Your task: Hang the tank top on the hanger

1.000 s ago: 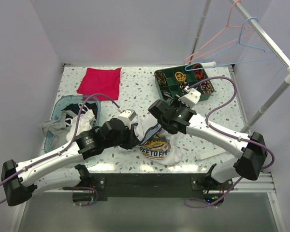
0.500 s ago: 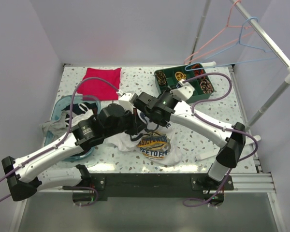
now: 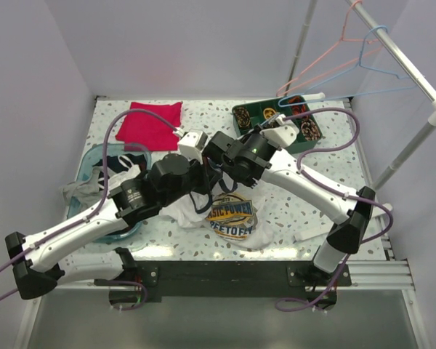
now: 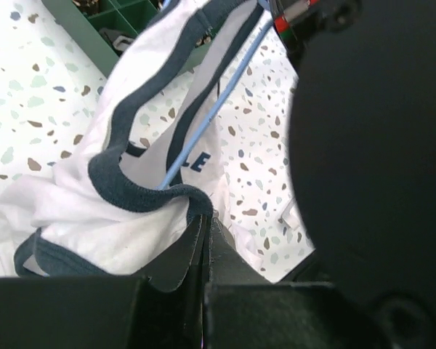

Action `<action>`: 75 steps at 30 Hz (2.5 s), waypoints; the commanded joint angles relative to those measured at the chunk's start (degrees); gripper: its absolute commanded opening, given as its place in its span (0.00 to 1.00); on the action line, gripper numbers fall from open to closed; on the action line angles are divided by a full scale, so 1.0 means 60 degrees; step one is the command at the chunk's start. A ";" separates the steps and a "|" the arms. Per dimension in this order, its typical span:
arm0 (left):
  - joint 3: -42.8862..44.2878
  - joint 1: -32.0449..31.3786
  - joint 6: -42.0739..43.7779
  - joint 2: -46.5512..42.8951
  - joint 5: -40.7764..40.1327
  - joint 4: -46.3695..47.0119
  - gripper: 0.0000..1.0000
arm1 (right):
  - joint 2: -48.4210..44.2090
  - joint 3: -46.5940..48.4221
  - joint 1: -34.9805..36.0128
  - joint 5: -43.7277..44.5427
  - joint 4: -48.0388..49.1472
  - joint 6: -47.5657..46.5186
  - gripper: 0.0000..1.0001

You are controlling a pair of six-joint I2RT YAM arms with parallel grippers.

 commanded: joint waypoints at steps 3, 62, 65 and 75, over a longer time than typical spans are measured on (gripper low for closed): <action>-0.0376 0.0135 0.0270 -0.0874 -0.1026 0.2480 0.00 | -0.0319 -0.0131 0.0763 0.1183 -0.1788 -0.0592 0.00; -0.1066 0.0017 0.2950 -0.1654 0.0776 0.1016 0.68 | -0.1477 -0.0805 0.0060 -0.2069 0.6754 -1.0175 0.00; -0.1169 -0.0143 0.3038 -0.1552 0.0586 0.1280 0.68 | -0.1433 -0.0702 0.0060 -0.2069 0.6695 -1.0175 0.00; -0.1622 -0.1110 0.3068 -0.1448 -0.1141 0.1515 0.61 | -0.1330 -0.0527 0.0045 -0.2142 0.6666 -1.0175 0.00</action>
